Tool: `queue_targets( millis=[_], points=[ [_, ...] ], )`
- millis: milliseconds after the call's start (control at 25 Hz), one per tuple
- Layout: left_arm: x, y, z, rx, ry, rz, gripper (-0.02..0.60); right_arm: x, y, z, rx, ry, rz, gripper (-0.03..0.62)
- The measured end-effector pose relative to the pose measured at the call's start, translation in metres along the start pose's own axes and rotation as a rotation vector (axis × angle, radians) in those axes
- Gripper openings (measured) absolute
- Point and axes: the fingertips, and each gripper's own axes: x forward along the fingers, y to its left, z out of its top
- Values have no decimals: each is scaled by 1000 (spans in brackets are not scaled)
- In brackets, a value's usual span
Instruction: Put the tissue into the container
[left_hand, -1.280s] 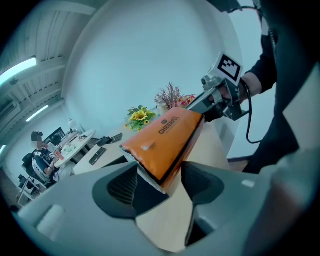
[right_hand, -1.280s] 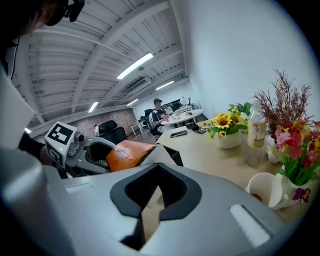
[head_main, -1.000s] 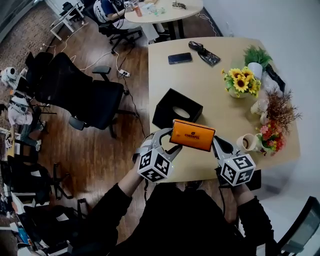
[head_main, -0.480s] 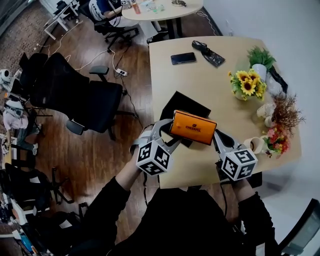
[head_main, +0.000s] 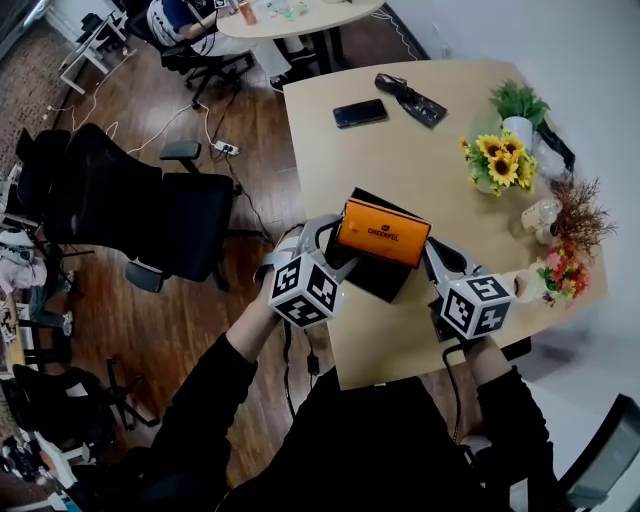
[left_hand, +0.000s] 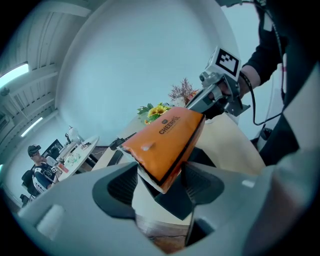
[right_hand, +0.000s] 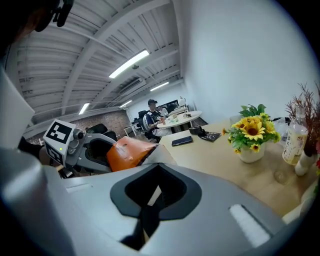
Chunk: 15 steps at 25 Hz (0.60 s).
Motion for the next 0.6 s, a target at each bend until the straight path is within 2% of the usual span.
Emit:
queue_targets(
  millis=[280, 600],
  points=[
    [33, 20, -14, 29, 11, -69, 258, 30, -18, -7, 50, 31, -68, -2],
    [56, 23, -23, 41, 18, -134, 259, 44, -32, -21, 99, 55, -120, -2]
  ],
)
